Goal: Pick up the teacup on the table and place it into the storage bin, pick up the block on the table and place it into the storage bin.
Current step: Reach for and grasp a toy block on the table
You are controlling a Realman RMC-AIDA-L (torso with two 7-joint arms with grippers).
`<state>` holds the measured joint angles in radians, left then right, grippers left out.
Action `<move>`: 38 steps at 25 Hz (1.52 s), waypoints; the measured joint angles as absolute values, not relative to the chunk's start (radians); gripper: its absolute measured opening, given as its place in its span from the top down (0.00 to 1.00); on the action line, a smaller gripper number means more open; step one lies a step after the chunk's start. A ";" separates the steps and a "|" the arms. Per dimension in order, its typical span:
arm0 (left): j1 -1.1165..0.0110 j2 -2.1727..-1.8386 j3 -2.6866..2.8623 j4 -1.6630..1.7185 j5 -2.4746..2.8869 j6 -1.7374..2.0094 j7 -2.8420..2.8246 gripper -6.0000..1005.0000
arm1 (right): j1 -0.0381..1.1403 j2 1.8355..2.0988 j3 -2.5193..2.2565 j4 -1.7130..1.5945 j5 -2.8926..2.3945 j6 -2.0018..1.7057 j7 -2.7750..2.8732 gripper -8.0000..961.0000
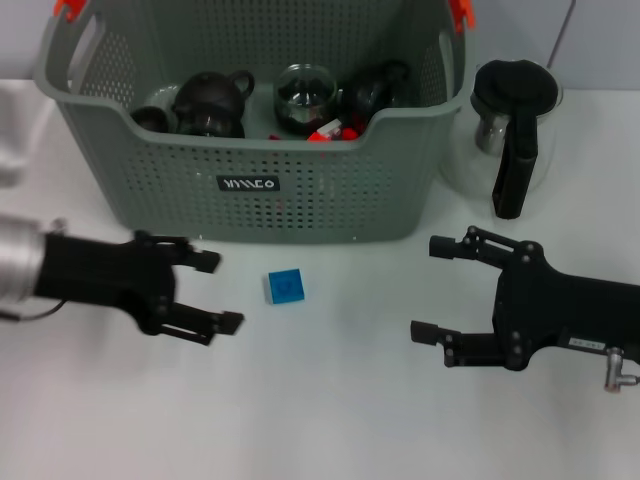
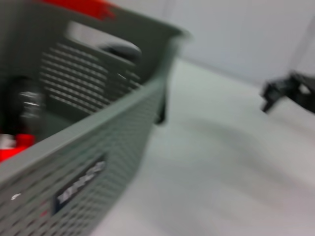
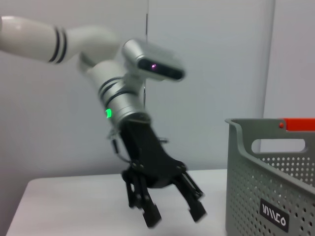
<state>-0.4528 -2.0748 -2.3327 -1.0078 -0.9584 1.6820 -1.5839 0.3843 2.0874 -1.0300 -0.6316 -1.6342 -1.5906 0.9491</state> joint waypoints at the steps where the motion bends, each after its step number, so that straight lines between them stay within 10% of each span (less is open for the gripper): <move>1: -0.478 -2.076 -2.299 -1.035 -0.929 1.683 -1.608 0.11 | 0.383 2.087 -1.028 -0.629 -1.635 -1.594 0.949 0.02; 12: -0.729 -2.167 -2.167 -0.909 -0.621 1.368 -1.644 0.12 | 0.382 2.085 -1.023 -0.624 -1.658 -1.606 0.944 0.02; 38: -0.750 -2.171 -2.051 -0.797 -0.565 1.208 -1.676 0.24 | 0.381 2.085 -0.969 -0.623 -1.660 -1.629 0.938 0.02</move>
